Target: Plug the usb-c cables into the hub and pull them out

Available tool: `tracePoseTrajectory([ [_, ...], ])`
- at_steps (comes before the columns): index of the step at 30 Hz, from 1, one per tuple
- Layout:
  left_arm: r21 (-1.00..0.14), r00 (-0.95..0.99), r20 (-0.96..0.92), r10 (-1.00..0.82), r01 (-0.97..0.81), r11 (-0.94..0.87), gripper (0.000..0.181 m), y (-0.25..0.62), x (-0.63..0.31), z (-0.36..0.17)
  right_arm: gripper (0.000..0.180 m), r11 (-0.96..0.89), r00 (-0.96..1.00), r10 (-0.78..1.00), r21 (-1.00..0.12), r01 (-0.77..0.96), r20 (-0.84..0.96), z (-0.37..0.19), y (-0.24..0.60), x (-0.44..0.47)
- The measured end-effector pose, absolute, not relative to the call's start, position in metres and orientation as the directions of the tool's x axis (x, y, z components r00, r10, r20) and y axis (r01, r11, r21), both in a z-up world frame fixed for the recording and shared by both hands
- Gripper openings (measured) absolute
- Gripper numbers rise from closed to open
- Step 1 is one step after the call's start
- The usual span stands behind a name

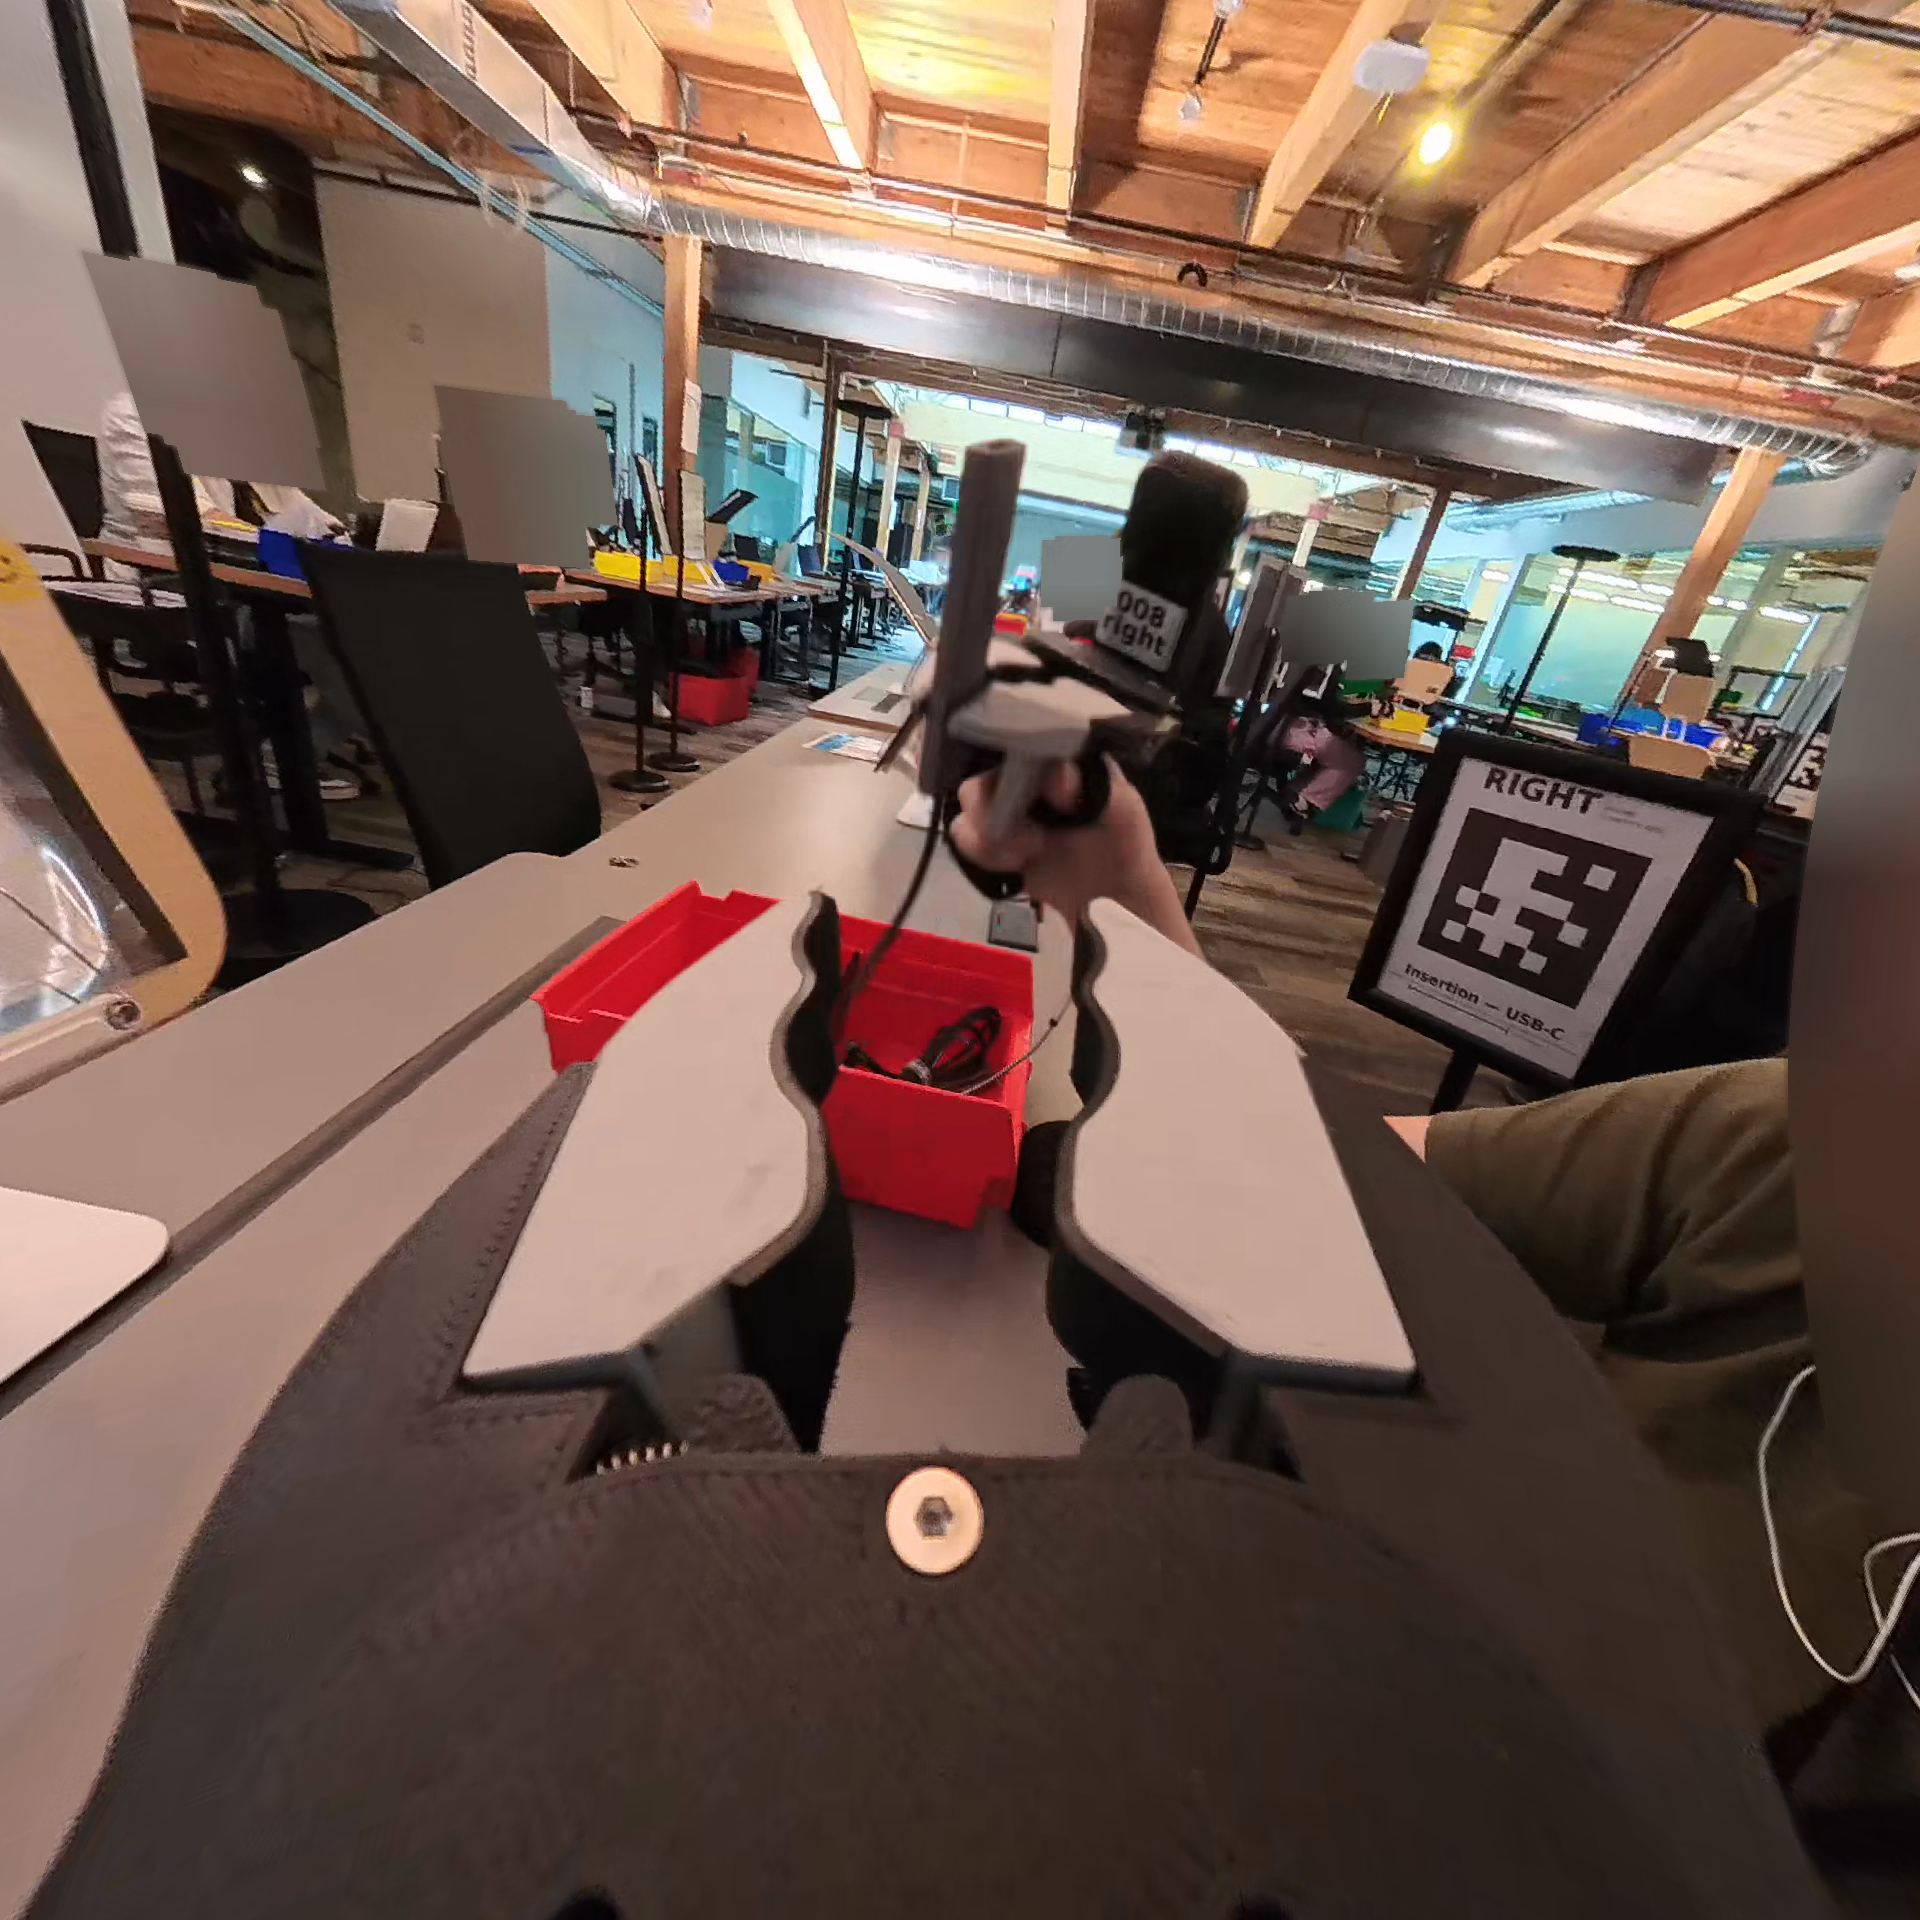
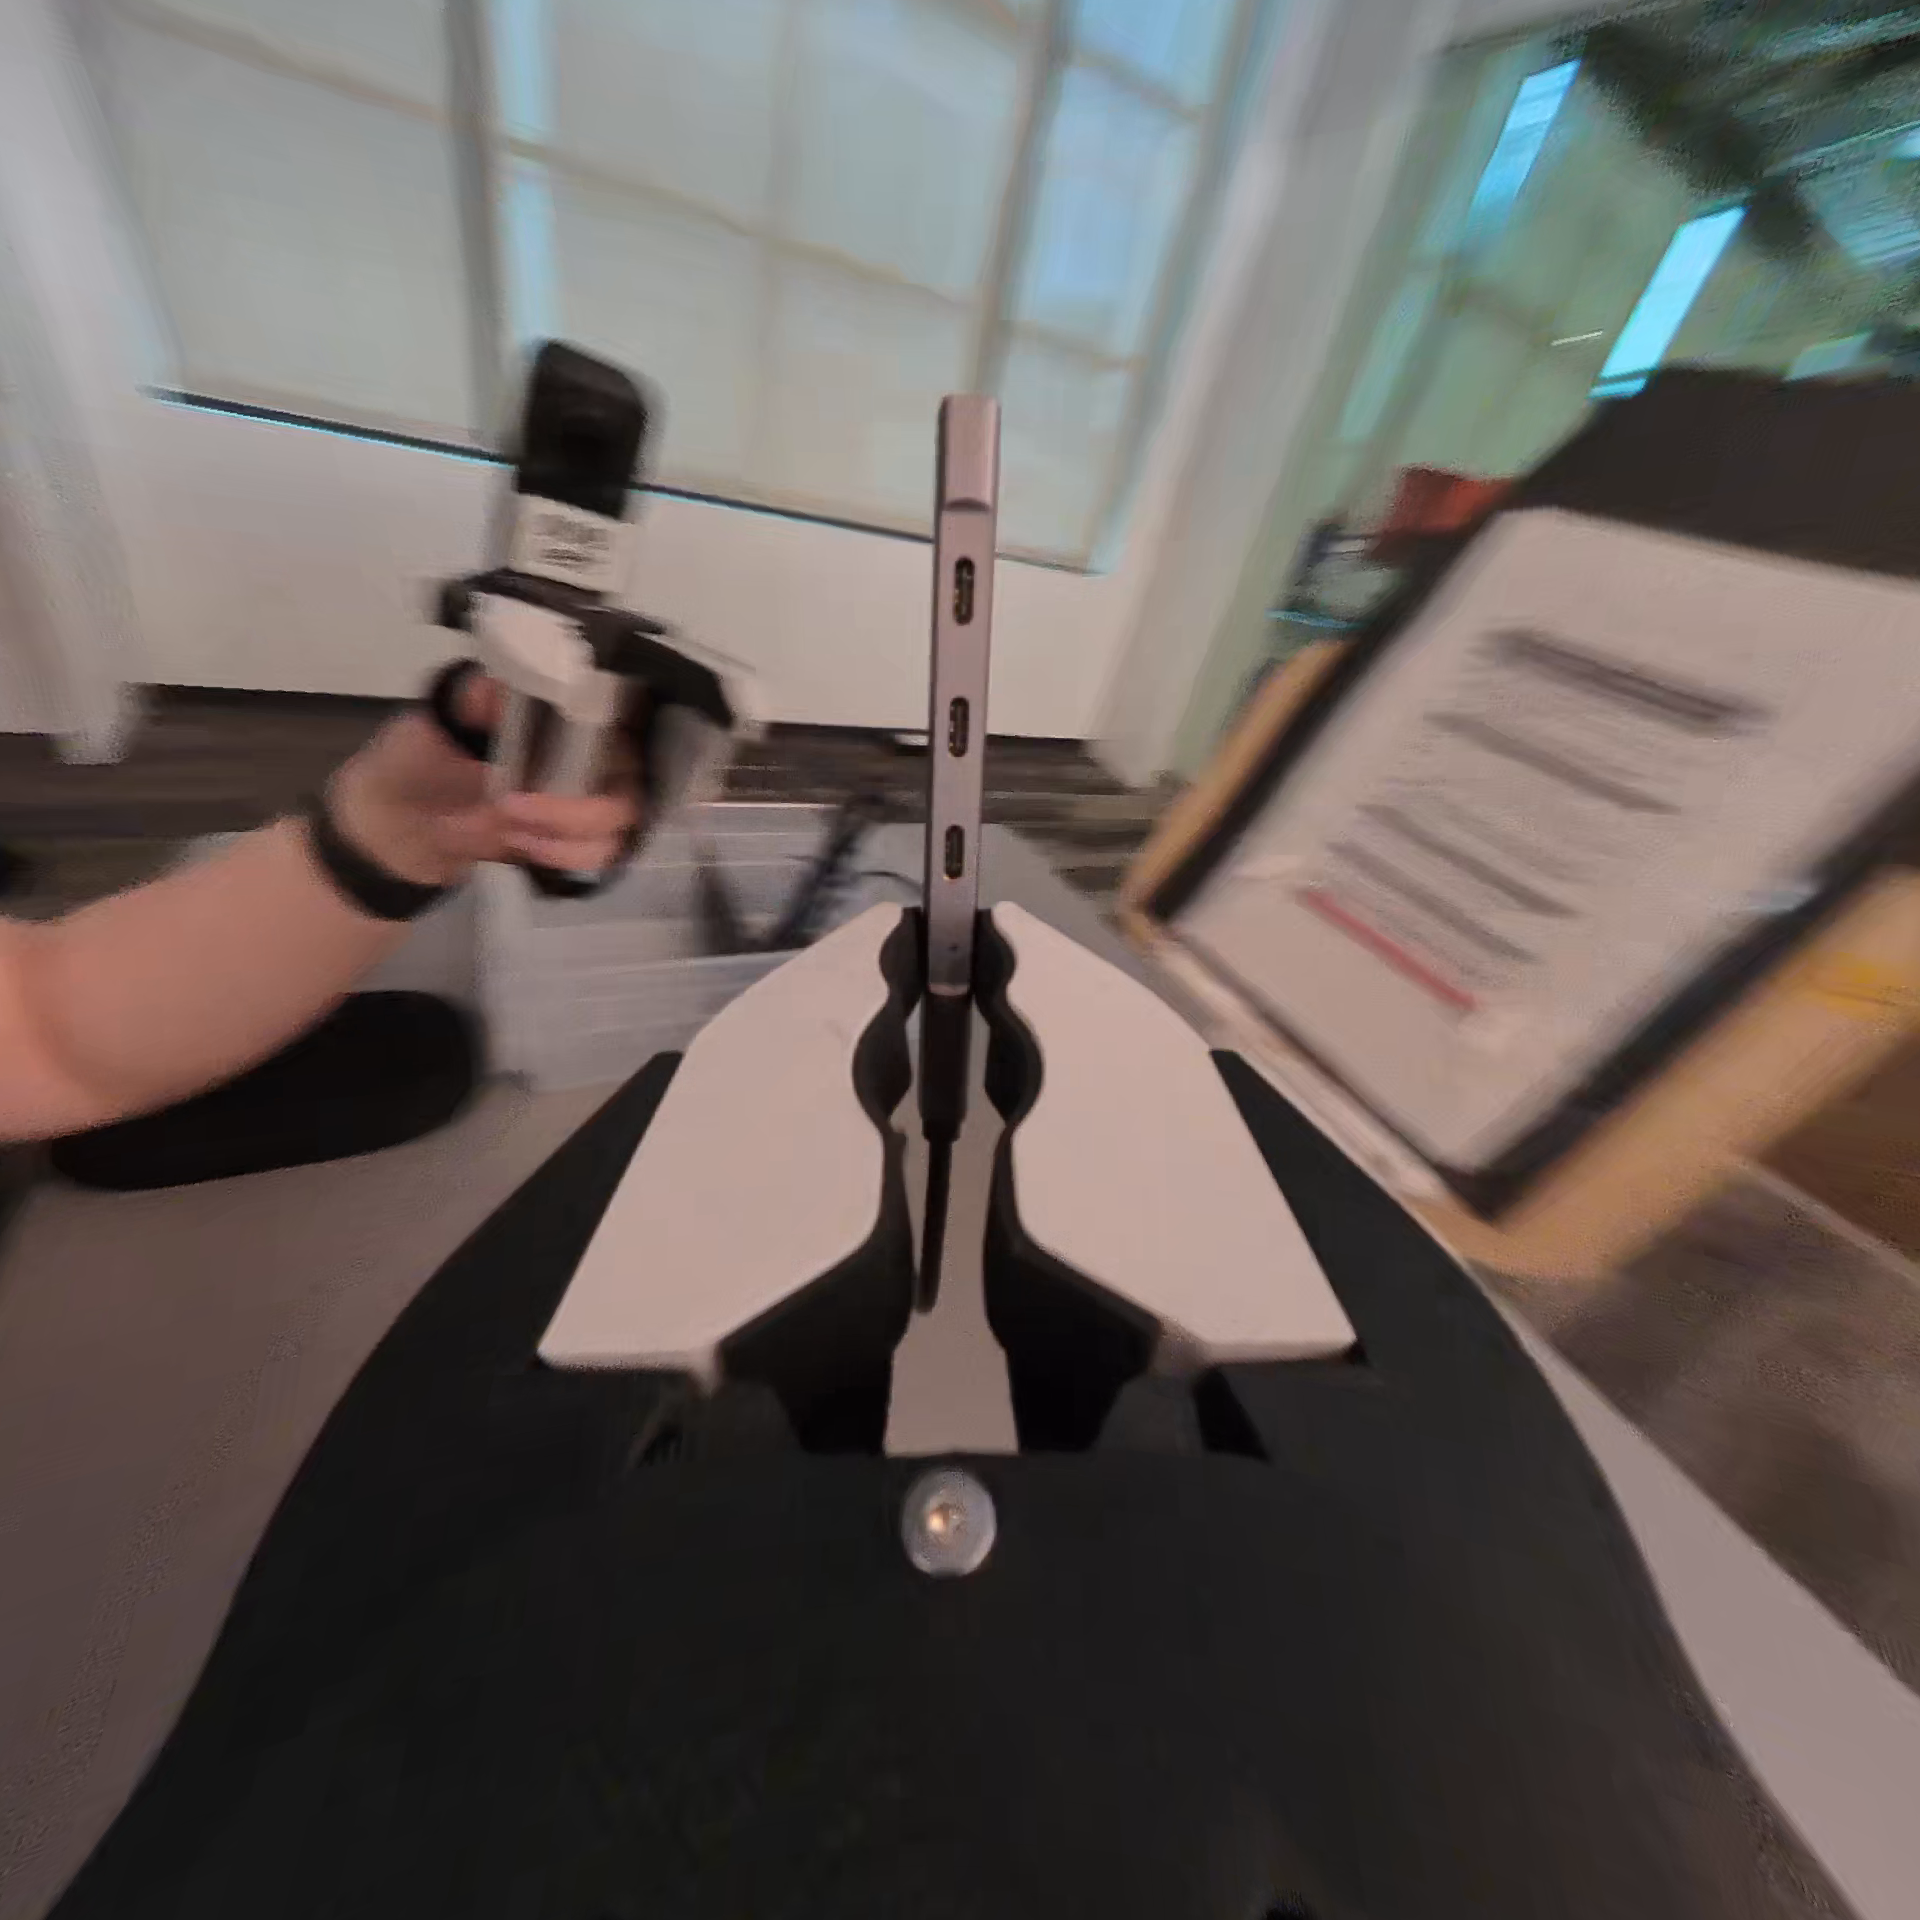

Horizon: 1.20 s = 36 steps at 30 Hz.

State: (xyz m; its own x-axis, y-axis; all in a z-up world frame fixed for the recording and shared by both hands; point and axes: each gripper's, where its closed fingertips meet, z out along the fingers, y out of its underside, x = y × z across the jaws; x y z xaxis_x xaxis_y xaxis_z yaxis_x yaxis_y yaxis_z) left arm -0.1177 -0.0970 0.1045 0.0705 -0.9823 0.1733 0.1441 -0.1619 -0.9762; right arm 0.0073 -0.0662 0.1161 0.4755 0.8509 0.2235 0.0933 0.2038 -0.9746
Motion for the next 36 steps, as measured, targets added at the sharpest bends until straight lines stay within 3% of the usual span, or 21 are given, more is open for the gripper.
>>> tracePoseTrajectory([
  [2,-0.973,0.072,0.184,-0.980,0.156,-0.171,0.040,-0.095,-0.123,0.107,0.009,0.219,0.640,0.725,-0.966,0.135,0.253,0.124,-0.050,0.070],
  [6,-0.971,0.082,0.199,-0.977,0.154,-0.184,0.039,-0.089,-0.129,0.105,0.009,0.068,0.701,0.712,-0.998,-0.009,0.042,0.110,-0.033,0.156],
  [10,-0.966,0.082,0.221,-0.972,0.154,-0.207,0.037,-0.084,-0.130,0.102,0.010,-0.242,0.790,0.603,-0.969,0.054,-0.107,0.022,0.015,0.216],
  [14,-0.969,0.092,0.229,-0.969,0.119,-0.218,0.037,-0.080,-0.126,0.093,0.010,-0.392,0.743,0.641,-0.914,0.102,-0.192,-0.024,0.031,0.208],
  [17,-0.968,0.091,0.241,-0.966,0.094,-0.233,0.036,-0.077,-0.123,0.086,0.010,-0.321,0.636,0.762,-0.925,0.202,-0.125,-0.017,0.020,0.174],
  [21,-0.967,0.095,0.251,-0.963,0.069,-0.245,0.036,-0.073,-0.120,0.079,0.010,-0.263,0.626,0.780,-0.907,0.330,0.002,-0.021,0.023,0.158],
  [27,-0.965,0.089,0.261,-0.961,0.044,-0.258,0.035,-0.073,-0.117,0.073,0.010,-0.463,0.726,0.659,-0.654,0.598,0.196,-0.101,0.048,0.214],
  [31,-0.967,0.089,0.256,-0.962,0.036,-0.254,0.034,-0.073,-0.117,0.072,0.014,-0.374,0.608,0.689,-0.524,0.765,0.395,-0.129,0.059,0.223],
  [34,-0.966,0.090,0.259,-0.962,0.037,-0.256,0.034,-0.073,-0.119,0.073,0.022,-0.415,0.611,0.604,-0.452,0.790,0.513,-0.134,0.075,0.240],
  [36,-0.966,0.093,0.258,-0.962,0.040,-0.255,0.034,-0.073,-0.122,0.075,0.029,-0.457,0.648,0.569,-0.460,0.761,0.506,-0.133,0.078,0.246],
])
